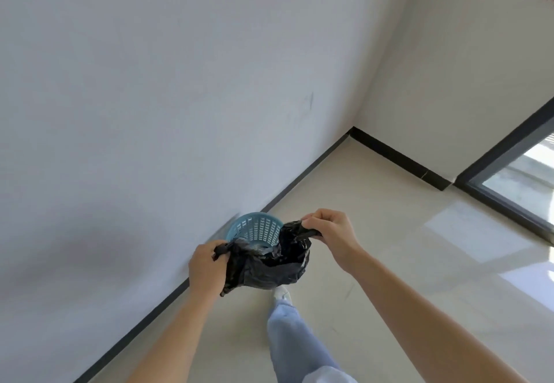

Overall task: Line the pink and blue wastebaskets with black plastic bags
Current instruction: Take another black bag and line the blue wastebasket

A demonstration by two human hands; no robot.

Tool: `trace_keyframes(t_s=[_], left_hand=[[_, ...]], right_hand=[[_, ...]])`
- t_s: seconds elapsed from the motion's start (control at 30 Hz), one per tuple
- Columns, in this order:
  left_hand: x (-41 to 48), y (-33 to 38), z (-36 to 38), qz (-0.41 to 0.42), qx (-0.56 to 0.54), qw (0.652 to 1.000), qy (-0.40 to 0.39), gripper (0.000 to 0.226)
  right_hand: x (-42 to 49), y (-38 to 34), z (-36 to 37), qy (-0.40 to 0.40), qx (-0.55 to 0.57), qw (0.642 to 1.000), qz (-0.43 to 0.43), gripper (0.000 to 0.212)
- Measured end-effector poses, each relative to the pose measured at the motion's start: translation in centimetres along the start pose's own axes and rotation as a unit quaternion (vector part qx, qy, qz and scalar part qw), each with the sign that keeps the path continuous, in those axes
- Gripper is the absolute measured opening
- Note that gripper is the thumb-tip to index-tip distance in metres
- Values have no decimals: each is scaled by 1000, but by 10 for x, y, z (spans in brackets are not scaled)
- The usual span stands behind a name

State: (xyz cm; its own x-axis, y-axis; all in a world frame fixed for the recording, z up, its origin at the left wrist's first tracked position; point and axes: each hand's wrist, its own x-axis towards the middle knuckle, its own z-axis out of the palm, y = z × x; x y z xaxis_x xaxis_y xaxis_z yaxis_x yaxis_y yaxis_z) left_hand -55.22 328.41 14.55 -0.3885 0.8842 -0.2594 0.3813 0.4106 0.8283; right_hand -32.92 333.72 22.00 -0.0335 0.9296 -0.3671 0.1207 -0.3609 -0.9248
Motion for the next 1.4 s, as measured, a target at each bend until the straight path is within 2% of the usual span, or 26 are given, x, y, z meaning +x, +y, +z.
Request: trace_keyframes(t_s=[0.13, 0.37, 0.57, 0.73, 0.83, 0.97, 1.07, 1.2, 1.3, 1.4], left_hand=[[79, 3, 47, -131, -65, 989, 4, 15], [148, -46, 107, -258, -92, 961, -36, 22], [188, -111, 148, -323, -136, 936, -29, 22], [236, -175, 194, -309, -127, 943, -14, 17], [266, -219, 219, -257, -75, 963, -32, 20], [299, -263, 242, -188, -16, 980, -57, 30], [314, -282, 248, -133, 12, 988, -74, 29], [315, -304, 238, -105, -40, 993, -38, 23], [307, -322, 217, -113, -68, 991, -9, 18], [302, -333, 200, -131, -56, 990, -7, 5]], right_hand=[[116, 2, -4, -49, -57, 995, 63, 21], [241, 52, 6, -109, -122, 976, 141, 12], [296, 129, 22, -128, -132, 970, 157, 24], [360, 212, 27, -97, -152, 973, 143, 20], [403, 270, 30, -64, -182, 975, 112, 28], [453, 334, 36, -27, -257, 965, 34, 26], [481, 371, 35, -4, -294, 955, -36, 26], [492, 392, 21, 74, -274, 952, -115, 28], [482, 393, 4, 107, -331, 929, -129, 30], [473, 386, -2, 60, -454, 885, -87, 22]])
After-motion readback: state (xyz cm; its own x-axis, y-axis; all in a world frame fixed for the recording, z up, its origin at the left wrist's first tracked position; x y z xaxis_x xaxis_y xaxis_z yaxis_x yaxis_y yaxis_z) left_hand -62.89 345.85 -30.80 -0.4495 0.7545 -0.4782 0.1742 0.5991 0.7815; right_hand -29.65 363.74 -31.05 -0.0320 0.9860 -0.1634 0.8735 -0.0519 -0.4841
